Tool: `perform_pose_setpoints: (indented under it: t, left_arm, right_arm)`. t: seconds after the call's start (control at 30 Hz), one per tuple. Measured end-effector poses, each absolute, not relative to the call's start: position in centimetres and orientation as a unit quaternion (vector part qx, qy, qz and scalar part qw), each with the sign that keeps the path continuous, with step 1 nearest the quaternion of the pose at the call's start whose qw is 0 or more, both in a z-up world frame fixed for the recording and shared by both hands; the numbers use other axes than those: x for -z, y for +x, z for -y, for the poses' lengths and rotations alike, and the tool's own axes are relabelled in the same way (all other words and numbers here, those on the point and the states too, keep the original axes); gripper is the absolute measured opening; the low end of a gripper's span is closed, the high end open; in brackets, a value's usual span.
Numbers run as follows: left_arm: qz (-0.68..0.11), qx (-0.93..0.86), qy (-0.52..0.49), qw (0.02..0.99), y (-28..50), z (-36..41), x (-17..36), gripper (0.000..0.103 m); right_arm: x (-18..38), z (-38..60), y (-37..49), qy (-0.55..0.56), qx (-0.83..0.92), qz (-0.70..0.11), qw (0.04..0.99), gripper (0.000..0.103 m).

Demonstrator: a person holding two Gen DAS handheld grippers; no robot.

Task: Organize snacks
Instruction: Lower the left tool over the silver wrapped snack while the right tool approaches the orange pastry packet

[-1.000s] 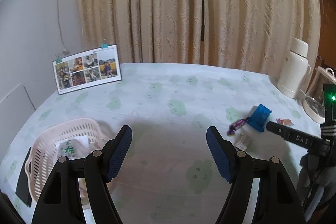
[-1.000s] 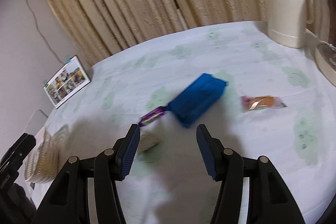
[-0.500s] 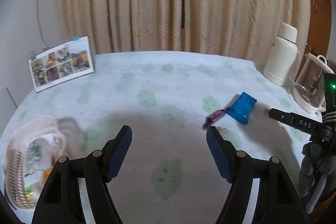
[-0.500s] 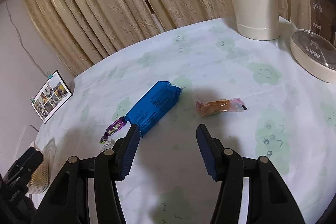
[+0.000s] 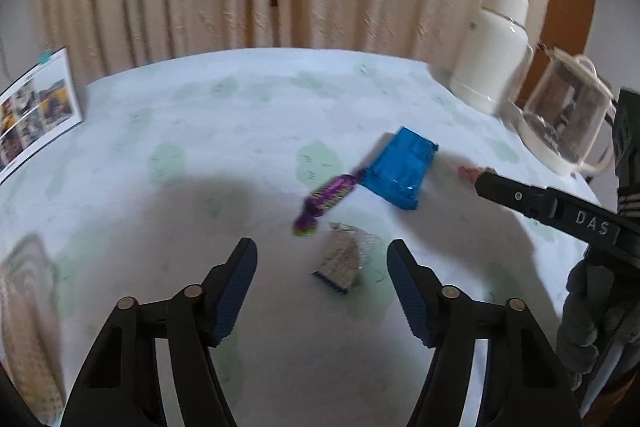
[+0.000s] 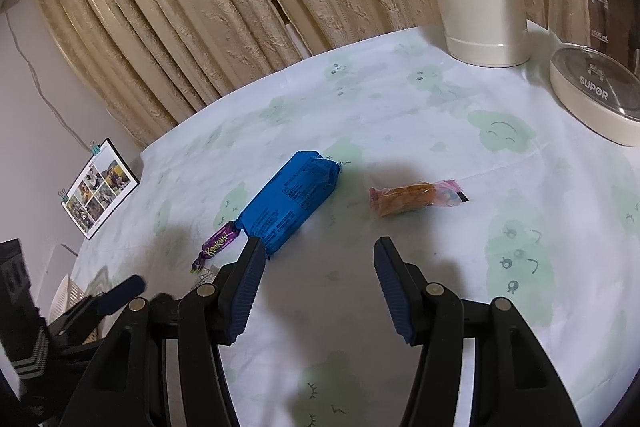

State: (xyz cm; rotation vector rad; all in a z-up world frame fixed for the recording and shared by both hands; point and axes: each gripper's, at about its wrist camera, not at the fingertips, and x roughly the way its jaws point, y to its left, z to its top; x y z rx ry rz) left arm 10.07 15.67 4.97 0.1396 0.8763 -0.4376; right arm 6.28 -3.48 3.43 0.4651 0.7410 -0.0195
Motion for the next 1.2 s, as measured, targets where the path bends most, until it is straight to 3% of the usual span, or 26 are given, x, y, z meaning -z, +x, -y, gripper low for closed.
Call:
perform_pose_setpoints:
  t: [0.13, 0.43, 0.9, 0.97, 1.2]
  left_arm:
    - [-0.435, 0.221, 0.085, 0.869, 10.8, -14.3, -3.6, 0.047]
    - [-0.451, 0.237, 0.090, 0.856, 11.7, -13.2, -2.2, 0.031]
    - [-0.430, 0.245, 0.048, 0.868, 10.8, -15.0, -3.3, 0.024]
    - [-0.423, 0.243, 0.037, 0.872, 10.6, -15.6, -3.9, 0.019]
    - [-0.409, 0.238, 0.030, 0.881, 10.0, -16.6, -4.7, 0.019]
  right_arm:
    - [-3.4, 3.5, 6.3, 0.227, 0.010, -0.359, 0.905, 0.054]
    - [-3.4, 3.7, 6.3, 0.227, 0.011, -0.359, 0.905, 0.054]
    - [-3.1, 5.6, 6.4, 0.233, 0.042, -0.353, 0.905, 0.054]
    - [-3.1, 6.0, 6.4, 0.234, 0.050, -0.353, 0.905, 0.054]
    - [-2.6, 7.1, 6.5, 0.235, 0.077, -0.356, 0.901, 0.054]
